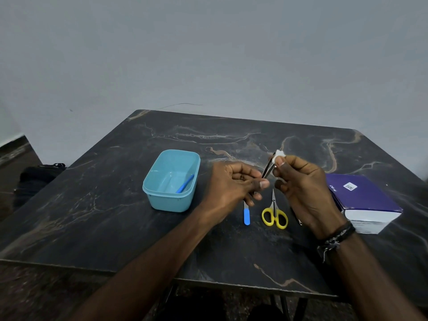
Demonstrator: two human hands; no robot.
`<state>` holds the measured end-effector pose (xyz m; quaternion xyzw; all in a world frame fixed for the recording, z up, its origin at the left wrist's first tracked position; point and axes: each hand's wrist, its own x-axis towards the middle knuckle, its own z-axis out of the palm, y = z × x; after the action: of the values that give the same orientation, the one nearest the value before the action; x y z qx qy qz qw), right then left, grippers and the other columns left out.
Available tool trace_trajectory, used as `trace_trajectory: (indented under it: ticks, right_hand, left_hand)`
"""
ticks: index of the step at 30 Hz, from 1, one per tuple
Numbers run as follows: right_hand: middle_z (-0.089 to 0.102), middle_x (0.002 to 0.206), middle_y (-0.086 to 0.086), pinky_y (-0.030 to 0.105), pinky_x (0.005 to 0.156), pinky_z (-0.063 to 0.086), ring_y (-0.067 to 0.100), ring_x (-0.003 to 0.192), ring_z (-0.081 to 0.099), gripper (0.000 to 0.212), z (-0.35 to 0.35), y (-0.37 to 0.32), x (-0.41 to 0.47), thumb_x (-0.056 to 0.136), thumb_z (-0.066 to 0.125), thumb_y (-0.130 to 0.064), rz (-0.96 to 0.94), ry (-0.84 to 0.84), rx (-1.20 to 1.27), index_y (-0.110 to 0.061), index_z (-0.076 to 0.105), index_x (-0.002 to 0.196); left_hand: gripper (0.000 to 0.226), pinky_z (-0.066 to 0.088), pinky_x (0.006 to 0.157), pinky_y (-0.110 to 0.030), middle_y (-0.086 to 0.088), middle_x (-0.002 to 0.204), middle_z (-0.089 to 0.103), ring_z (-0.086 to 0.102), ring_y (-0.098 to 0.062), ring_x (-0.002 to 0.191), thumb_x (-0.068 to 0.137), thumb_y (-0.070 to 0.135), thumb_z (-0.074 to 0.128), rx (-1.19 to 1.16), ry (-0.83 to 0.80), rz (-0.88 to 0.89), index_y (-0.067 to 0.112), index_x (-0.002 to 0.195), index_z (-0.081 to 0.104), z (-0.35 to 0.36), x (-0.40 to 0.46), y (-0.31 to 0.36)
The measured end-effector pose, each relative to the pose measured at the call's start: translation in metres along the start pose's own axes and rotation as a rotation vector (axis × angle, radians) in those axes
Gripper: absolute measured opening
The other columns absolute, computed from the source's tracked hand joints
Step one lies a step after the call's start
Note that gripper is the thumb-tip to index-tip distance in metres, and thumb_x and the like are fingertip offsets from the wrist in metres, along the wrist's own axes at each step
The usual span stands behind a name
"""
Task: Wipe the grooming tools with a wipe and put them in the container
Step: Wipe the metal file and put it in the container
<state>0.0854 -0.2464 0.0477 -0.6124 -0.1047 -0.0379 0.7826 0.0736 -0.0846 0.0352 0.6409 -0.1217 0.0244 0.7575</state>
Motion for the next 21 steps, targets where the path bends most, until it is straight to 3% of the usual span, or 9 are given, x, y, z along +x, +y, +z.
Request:
trace_trajectory:
  ticks: [3, 5, 7, 11, 15, 21]
  right_hand:
    - [0.064, 0.074, 0.003, 0.021, 0.056, 0.043, 0.008, 0.069, 0.055, 0.033, 0.0013, 0.0034, -0.0013, 0.067, 0.079, -0.042, 0.015, -0.105, -0.097, -0.013, 0.073, 0.084]
    - [0.063, 0.075, 0.007, 0.021, 0.054, 0.041, 0.008, 0.066, 0.053, 0.02, 0.0039, 0.0046, -0.0023, 0.075, 0.073, -0.033, 0.009, -0.143, -0.152, -0.013, 0.072, 0.08]
    - [0.062, 0.076, 0.009, 0.022, 0.053, 0.039, 0.007, 0.063, 0.052, 0.016, 0.0049, 0.0038, -0.0022, 0.077, 0.07, -0.028, 0.003, -0.135, -0.158, -0.012, 0.071, 0.079]
    - [0.065, 0.072, 0.001, 0.02, 0.055, 0.042, 0.008, 0.065, 0.054, 0.036, 0.0013, 0.004, -0.0014, 0.064, 0.081, -0.046, -0.031, -0.085, -0.093, -0.016, 0.074, 0.083]
    - [0.062, 0.074, 0.0, 0.022, 0.057, 0.042, 0.008, 0.069, 0.053, 0.033, -0.0023, 0.0003, 0.0013, 0.069, 0.073, -0.031, 0.001, 0.008, 0.007, -0.009, 0.07, 0.092]
    - [0.064, 0.082, 0.013, 0.022, 0.056, 0.042, 0.012, 0.071, 0.055, 0.039, 0.0003, 0.0065, -0.0004, 0.067, 0.079, -0.045, 0.012, -0.169, -0.114, -0.012, 0.073, 0.086]
  left_hand:
    - [0.016, 0.05, 0.041, -0.024, -0.01, 0.065, 0.069, 0.064, -0.019, 0.048, 0.073, 0.0, 0.079, -0.018, 0.036, -0.008, 0.005, 0.081, 0.066, -0.0009, 0.0009, 0.0014]
    - [0.016, 0.049, 0.04, -0.023, -0.009, 0.065, 0.069, 0.064, -0.018, 0.047, 0.073, -0.001, 0.078, -0.021, 0.061, -0.006, 0.004, 0.081, 0.065, -0.0026, 0.0018, 0.0024]
    - [0.016, 0.049, 0.04, -0.023, -0.009, 0.065, 0.069, 0.064, -0.018, 0.047, 0.073, -0.001, 0.078, -0.021, 0.063, 0.002, 0.004, 0.081, 0.065, -0.0028, 0.0017, 0.0033]
    - [0.017, 0.05, 0.041, -0.023, -0.009, 0.064, 0.069, 0.065, -0.019, 0.049, 0.072, -0.001, 0.079, -0.024, 0.031, -0.003, 0.004, 0.082, 0.065, -0.0002, -0.0002, 0.003]
    - [0.018, 0.051, 0.041, -0.024, -0.01, 0.066, 0.07, 0.065, -0.021, 0.051, 0.071, -0.001, 0.08, 0.01, -0.001, -0.009, 0.004, 0.081, 0.066, 0.0006, -0.0007, 0.0009]
    - [0.016, 0.05, 0.041, -0.025, -0.01, 0.065, 0.07, 0.064, -0.021, 0.05, 0.073, 0.0, 0.079, -0.02, 0.045, 0.004, 0.005, 0.081, 0.065, -0.0016, 0.0002, 0.0028]
